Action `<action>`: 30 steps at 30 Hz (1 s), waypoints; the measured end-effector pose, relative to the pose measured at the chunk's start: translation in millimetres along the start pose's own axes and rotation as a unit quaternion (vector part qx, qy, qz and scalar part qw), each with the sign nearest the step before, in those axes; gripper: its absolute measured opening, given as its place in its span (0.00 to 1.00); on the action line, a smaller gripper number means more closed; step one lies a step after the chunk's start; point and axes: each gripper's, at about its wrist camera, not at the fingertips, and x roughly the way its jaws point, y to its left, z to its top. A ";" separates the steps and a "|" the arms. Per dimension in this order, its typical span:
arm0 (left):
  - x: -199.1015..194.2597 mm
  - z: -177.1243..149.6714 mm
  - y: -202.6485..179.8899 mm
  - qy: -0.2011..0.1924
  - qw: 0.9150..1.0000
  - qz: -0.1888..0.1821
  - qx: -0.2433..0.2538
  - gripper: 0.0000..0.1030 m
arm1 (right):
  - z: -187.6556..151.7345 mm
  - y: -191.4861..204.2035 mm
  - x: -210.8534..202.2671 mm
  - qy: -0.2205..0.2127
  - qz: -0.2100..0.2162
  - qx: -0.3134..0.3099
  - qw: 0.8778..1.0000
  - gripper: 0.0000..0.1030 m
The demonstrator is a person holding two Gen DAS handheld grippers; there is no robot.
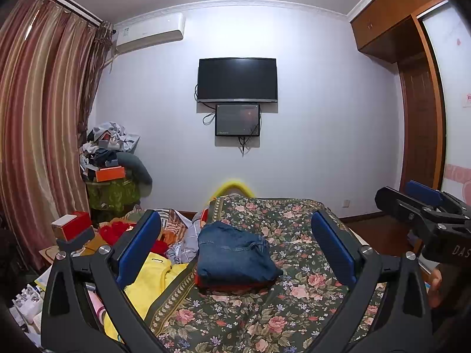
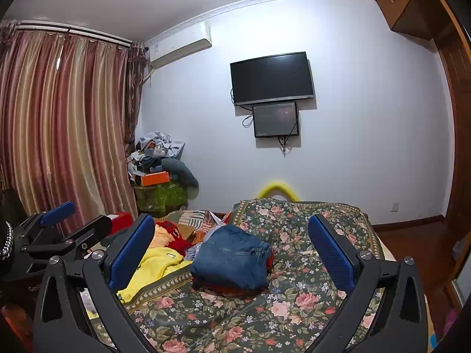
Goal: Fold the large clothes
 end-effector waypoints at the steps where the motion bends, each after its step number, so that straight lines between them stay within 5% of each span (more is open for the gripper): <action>1: 0.1 0.0 -0.1 0.000 1.000 0.000 0.000 0.99 | 0.2 0.0 -0.1 0.000 0.000 0.000 1.000 1.00; 30: 7.9 -2.4 -8.5 0.011 1.000 -0.020 -0.006 0.99 | -0.2 -3.2 -1.6 0.003 -0.008 0.001 1.000 1.00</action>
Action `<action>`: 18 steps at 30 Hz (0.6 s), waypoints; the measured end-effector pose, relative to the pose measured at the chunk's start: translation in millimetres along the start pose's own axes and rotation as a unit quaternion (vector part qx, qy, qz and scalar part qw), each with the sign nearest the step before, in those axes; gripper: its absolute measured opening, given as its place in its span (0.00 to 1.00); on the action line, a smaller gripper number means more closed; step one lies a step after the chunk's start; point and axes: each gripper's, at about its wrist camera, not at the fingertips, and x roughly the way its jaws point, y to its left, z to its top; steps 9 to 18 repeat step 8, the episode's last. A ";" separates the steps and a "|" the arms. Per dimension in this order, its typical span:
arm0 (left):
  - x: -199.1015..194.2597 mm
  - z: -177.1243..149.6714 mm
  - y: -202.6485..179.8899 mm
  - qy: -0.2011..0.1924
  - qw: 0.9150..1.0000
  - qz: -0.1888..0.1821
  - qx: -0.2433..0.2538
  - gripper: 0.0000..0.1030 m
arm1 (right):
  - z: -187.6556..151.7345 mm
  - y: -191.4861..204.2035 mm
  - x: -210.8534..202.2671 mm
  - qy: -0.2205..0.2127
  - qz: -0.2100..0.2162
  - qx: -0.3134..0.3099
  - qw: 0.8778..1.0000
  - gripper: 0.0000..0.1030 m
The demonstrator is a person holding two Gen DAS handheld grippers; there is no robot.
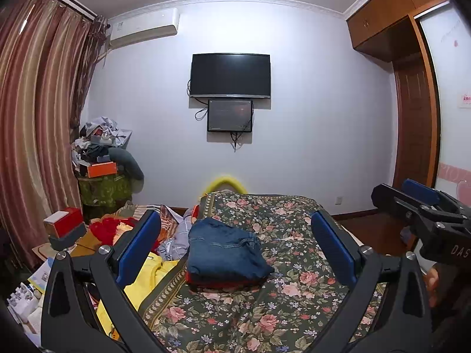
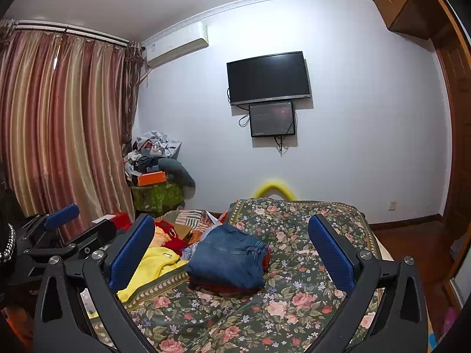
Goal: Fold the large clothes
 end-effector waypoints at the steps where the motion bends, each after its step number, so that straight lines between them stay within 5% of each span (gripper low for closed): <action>1: 0.1 -0.2 -0.2 0.000 1.000 0.000 0.000 0.99 | 0.2 0.0 0.2 0.001 0.000 0.000 1.000 1.00; 18: -0.8 -0.8 -1.5 0.000 1.000 0.000 0.001 0.99 | 0.4 0.2 0.7 0.004 -0.001 -0.001 1.000 1.00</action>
